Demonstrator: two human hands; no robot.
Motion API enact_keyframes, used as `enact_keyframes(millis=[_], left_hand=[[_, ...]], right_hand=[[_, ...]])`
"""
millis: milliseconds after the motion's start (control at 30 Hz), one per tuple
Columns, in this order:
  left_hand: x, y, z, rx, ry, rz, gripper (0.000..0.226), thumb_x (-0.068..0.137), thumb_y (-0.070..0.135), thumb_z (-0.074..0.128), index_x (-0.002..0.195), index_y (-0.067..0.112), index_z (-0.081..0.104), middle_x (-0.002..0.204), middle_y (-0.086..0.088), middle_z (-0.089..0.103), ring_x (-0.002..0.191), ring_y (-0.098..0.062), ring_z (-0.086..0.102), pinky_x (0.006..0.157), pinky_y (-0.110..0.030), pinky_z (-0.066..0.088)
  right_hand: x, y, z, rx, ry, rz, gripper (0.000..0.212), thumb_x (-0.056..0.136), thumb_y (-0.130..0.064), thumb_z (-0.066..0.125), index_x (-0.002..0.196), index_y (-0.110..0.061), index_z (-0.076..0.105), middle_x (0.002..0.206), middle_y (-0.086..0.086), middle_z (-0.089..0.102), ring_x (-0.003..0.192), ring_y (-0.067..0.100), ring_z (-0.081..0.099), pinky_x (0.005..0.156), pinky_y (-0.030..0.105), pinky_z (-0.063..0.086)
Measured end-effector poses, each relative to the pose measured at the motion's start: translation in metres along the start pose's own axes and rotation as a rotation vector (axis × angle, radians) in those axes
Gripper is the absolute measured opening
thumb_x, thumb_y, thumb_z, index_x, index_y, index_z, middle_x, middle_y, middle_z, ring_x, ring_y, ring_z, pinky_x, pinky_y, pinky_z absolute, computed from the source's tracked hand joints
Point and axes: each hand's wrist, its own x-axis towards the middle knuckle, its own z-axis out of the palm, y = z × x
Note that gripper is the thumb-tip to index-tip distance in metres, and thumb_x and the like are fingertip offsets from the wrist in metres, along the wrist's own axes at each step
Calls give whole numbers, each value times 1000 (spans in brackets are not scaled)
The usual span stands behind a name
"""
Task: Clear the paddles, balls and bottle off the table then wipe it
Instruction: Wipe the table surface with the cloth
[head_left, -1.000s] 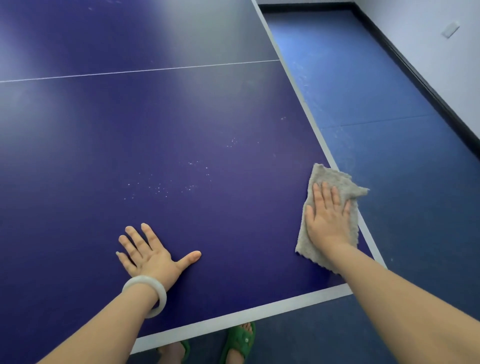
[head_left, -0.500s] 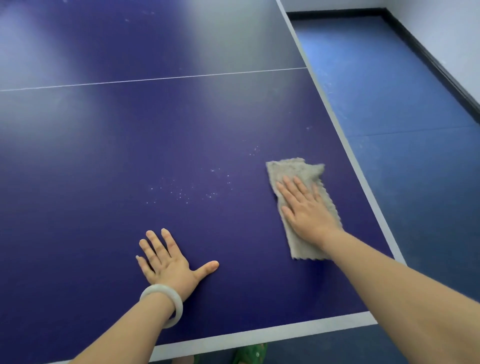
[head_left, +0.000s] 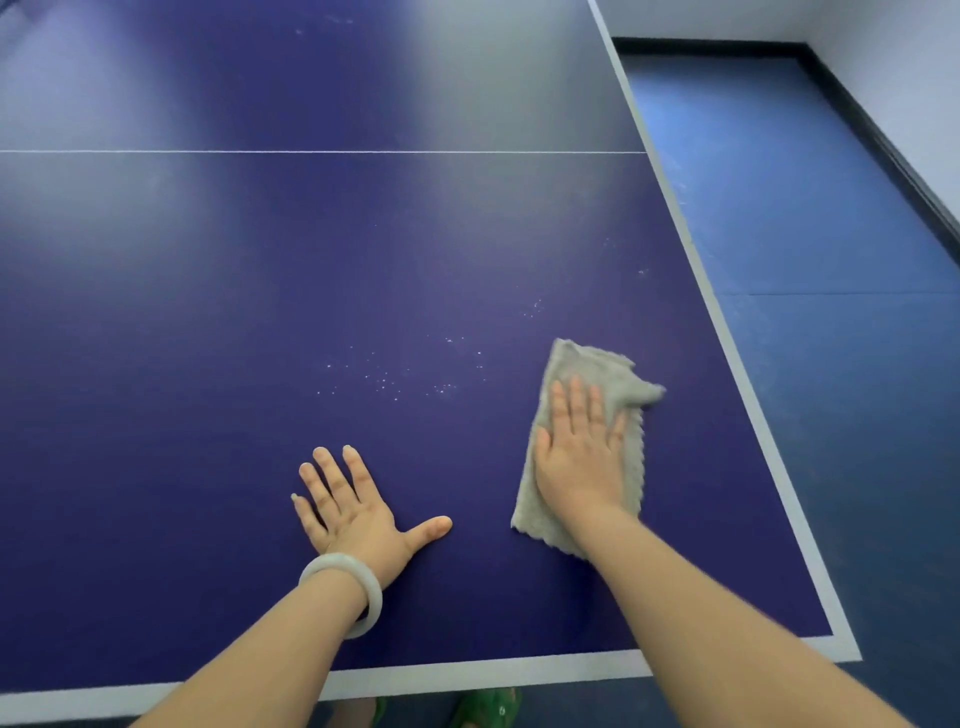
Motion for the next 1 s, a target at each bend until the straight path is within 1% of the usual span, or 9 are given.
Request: enact_keyframes(millis=[67,133,300,433,567,700,800,867,1000], left_hand=[[-1,-1,-1,-1,-3,1,144,43,102,23,125,12,-52,149,-18,-43,139,-38,-37,115,-54,-15],[-1,-1,0,0,-9,2,144,48,102,30,126,12,-52,149,-18,-44,139,-37,-38,115,-54,-16],[1,-2,1,4,-8,-1,144,50,102,30,123,11,-54,145,-18,-49,135,-38,-42,113,-54,-19],[1,-2,3,-5,-10,0,144,51,102,32,117,12,-59,128,-16,-62,123,-36,-53,111,-54,-22],[1,-3,3,-5,-9,3,144,55,101,33,118,11,-59,125,-16,-65,122,-36,-54,110,-54,-23],[-1,-3,-1,21,-17,28,137,64,96,34,135,10,-46,143,-19,-50,137,-38,-39,114,-53,-17],[5,-17,-15,25,60,103,116,77,87,34,153,14,-15,160,-15,-21,148,-35,-16,120,-48,-4],[17,-36,-32,27,155,141,105,82,81,39,155,17,-2,162,-9,-12,150,-30,-8,121,-44,3],[65,-79,-71,32,167,74,119,73,85,47,155,20,-10,161,-8,-20,149,-29,-17,122,-45,0]], right_hand=[[23,0,-8,-49,-51,-194,59,103,-42,12,155,-28,-12,162,-8,-20,148,14,-21,120,48,-14],[35,24,-16,-68,-77,-216,59,103,-44,13,155,-30,-12,163,-9,-18,148,12,-21,120,46,-14],[-25,92,-13,-7,16,187,59,101,-46,9,151,-29,-17,164,-3,-12,150,15,-14,122,48,-3],[-84,54,11,19,93,305,60,100,-43,5,152,-22,-17,164,0,-11,151,21,-12,121,51,-2],[-75,-21,24,-36,81,187,66,93,-44,-5,152,-17,-12,163,5,-12,151,26,-10,119,51,-13],[-27,-63,27,-57,49,70,62,99,-41,5,151,-19,-21,162,3,-21,149,24,-20,119,54,-10],[-8,-74,25,-44,46,48,63,100,-42,11,150,-20,-20,163,2,-18,150,23,-18,119,55,-7],[-6,-74,24,-52,54,37,62,100,-42,12,151,-20,-17,163,1,-17,150,23,-17,119,55,-8],[-7,-75,24,-57,62,39,62,101,-41,14,154,-21,-11,163,0,-15,150,21,-16,120,53,-8]])
